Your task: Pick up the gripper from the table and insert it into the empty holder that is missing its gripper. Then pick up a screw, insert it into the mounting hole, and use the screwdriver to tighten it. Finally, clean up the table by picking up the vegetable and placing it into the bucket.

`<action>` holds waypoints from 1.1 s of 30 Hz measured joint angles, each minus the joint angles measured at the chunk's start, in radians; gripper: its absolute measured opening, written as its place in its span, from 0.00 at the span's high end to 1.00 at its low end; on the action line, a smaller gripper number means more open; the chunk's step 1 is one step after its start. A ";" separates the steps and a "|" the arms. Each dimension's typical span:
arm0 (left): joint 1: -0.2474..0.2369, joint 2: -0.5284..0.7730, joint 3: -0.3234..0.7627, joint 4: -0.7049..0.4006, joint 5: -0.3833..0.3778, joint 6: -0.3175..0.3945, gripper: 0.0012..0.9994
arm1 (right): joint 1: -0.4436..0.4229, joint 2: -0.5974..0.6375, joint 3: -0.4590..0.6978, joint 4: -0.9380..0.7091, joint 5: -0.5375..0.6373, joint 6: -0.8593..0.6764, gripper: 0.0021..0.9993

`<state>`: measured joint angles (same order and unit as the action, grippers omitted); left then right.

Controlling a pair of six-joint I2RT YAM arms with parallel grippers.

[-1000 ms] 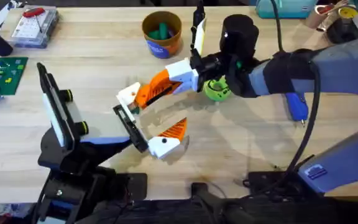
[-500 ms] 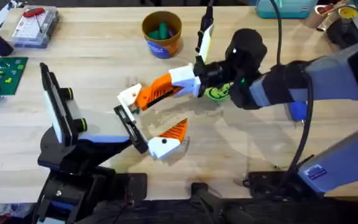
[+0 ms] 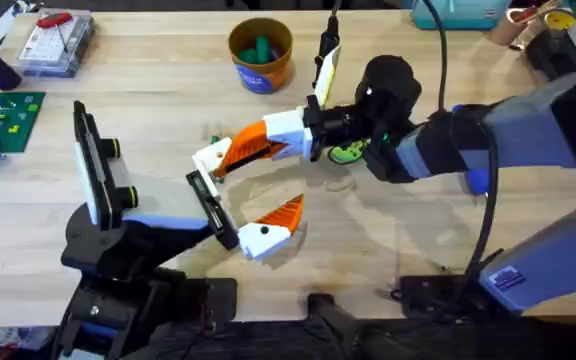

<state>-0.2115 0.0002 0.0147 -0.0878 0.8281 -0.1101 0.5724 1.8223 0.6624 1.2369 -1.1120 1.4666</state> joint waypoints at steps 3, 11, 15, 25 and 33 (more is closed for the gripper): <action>0.000 0.000 0.000 0.000 0.002 0.000 0.01 | 0.000 0.000 0.000 -0.001 -0.003 0.000 0.98; 0.001 0.000 0.000 -0.001 0.008 -0.008 0.01 | 0.021 0.000 0.000 -0.003 0.021 0.007 0.99; 0.001 0.000 0.000 -0.001 0.006 -0.010 0.01 | 0.022 0.000 0.000 -0.003 0.026 0.008 0.99; 0.001 0.000 0.000 -0.001 0.005 -0.011 0.01 | 0.023 0.000 0.000 -0.003 0.027 0.008 0.99; 0.001 0.000 0.000 -0.001 0.005 -0.011 0.01 | 0.023 0.000 0.000 -0.003 0.027 0.008 0.99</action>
<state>-0.2104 0.0002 0.0147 -0.0891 0.8333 -0.1211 0.5953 1.8225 0.6624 1.2339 -1.0847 1.4746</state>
